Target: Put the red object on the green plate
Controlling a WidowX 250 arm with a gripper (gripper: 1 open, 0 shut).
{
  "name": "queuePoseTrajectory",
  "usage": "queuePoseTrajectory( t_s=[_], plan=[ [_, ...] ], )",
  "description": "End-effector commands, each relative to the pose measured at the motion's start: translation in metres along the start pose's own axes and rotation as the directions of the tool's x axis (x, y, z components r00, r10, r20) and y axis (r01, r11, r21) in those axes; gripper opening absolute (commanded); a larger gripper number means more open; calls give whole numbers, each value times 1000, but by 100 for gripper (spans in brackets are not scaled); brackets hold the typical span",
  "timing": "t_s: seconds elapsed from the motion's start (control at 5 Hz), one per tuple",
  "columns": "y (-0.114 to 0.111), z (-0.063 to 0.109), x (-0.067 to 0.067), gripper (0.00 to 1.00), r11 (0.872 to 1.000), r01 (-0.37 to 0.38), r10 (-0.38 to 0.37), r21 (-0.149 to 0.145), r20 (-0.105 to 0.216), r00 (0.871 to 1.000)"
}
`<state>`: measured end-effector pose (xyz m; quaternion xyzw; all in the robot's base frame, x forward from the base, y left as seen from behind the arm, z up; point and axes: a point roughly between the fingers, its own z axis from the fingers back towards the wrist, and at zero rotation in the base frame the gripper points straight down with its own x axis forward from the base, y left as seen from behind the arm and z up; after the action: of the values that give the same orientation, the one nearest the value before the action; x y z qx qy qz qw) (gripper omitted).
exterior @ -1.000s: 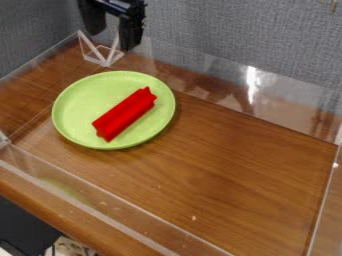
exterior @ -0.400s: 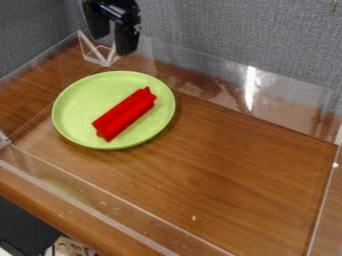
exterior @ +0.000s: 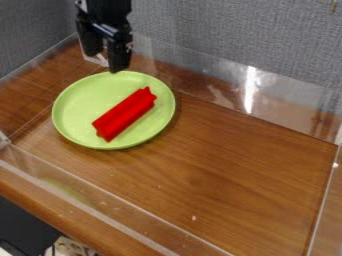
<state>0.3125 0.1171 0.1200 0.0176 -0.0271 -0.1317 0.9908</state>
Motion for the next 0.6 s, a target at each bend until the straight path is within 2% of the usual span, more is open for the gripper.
queuePoseTrajectory(
  t_s=[0.0, 0.2, 0.4],
  plan=[
    [8, 34, -3, 100, 995, -82, 78, 57, 71, 994],
    [7, 49, -3, 100, 991, -116, 110, 71, 79, 991],
    [15, 37, -9, 100, 995, -86, 83, 55, 60, 995]
  ],
)
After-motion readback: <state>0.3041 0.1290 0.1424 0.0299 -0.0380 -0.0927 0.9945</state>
